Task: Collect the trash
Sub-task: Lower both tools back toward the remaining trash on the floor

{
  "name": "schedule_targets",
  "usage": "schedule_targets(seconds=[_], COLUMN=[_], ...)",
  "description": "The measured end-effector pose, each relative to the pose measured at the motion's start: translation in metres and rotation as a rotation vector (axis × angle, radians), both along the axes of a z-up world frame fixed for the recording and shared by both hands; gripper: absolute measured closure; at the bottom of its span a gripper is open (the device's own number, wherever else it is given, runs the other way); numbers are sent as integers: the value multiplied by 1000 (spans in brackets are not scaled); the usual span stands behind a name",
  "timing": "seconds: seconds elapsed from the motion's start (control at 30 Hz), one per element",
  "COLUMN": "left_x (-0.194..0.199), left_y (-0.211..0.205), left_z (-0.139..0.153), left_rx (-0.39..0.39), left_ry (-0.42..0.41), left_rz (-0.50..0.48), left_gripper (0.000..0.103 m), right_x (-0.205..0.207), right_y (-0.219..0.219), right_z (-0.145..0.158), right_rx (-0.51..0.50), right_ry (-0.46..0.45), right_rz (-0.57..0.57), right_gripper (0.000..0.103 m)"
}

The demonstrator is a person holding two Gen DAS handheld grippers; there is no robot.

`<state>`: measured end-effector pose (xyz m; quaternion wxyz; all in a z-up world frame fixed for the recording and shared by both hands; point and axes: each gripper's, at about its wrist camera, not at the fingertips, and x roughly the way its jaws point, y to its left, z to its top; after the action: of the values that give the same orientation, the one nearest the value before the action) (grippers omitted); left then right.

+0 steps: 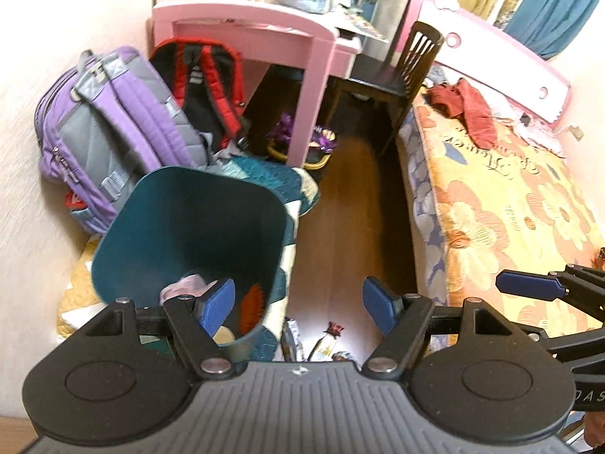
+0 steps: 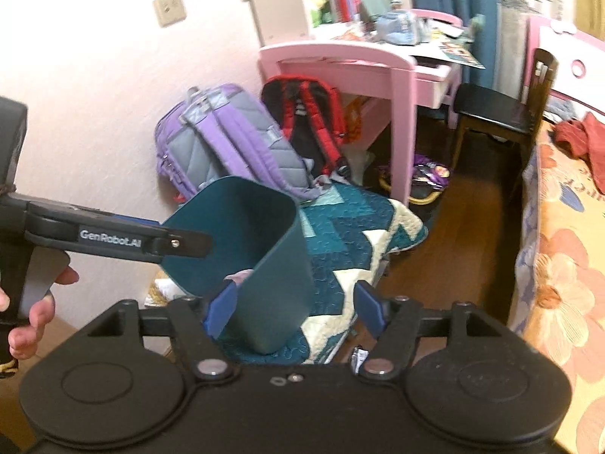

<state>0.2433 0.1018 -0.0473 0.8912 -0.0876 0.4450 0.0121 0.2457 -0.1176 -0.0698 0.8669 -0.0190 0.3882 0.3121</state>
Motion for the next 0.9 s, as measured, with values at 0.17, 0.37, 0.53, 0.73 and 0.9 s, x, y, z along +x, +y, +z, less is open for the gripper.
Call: schedule_targets(seconds=[0.17, 0.37, 0.53, 0.73, 0.9], left_x=[-4, -5, -4, 8, 17], left_y=[-33, -67, -92, -114, -129], left_z=[-2, -17, -43, -98, -162], left_rx=[-9, -27, -62, -83, -100], left_ry=[-6, 12, 46, 128, 202], left_rz=[-14, -32, -52, -72, -95], left_gripper=[23, 21, 18, 12, 5], right_x=[-10, -14, -12, -10, -4], right_y=[-48, -95, -123, -145, -151], right_z=[-5, -27, -57, -111, -173], right_rx=[9, -4, -24, -61, -105], right_ry=[-1, 29, 72, 146, 217], right_rz=[-50, -112, -161, -204, -243], right_gripper=[28, 18, 9, 5, 5])
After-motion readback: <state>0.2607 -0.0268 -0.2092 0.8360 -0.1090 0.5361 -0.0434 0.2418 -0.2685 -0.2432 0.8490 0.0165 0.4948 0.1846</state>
